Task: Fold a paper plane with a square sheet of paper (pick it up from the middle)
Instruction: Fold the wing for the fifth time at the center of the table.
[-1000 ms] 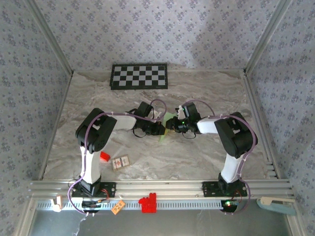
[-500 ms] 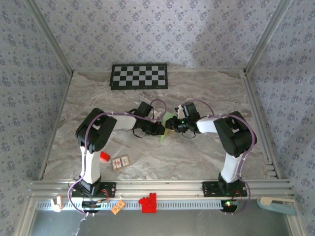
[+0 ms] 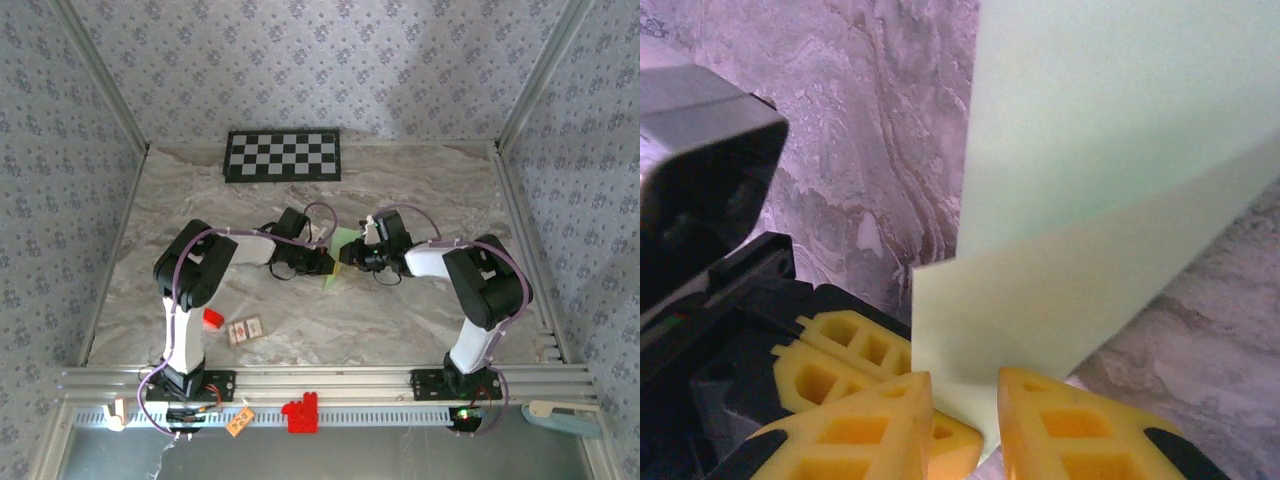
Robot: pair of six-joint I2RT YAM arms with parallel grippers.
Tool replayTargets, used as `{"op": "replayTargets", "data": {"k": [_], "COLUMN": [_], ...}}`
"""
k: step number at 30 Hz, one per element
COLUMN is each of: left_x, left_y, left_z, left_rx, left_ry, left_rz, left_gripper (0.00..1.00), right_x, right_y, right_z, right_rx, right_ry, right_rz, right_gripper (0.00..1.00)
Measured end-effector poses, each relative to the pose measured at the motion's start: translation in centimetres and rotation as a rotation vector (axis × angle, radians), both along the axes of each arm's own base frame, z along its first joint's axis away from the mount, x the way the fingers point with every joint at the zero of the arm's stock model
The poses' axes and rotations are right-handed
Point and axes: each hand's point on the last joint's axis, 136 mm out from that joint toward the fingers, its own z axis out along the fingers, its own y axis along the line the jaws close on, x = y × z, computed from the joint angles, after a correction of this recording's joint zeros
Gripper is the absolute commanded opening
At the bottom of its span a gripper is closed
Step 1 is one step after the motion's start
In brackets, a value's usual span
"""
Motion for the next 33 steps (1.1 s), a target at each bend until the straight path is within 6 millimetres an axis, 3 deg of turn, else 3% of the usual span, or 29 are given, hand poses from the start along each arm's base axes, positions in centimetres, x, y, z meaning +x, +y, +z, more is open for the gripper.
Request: {"op": "replayTargets", "data": {"k": [8,33], "left_x": [0.0,0.0], "left_y": [0.0,0.0], "left_z": [0.1,0.1], "left_rx": [-0.019,-0.021], "left_ry": [0.004,0.002], "left_rz": [0.003,-0.001], "left_gripper": [0.09,0.10], "right_x": [0.0,1.0], "right_y": [0.1,1.1], "right_z": [-1.1,-0.5], "right_rx": [-0.006,0.034], "right_ry": [0.023,-0.001], "right_rz": [0.004,0.025], "right_gripper": [0.25,0.24]}}
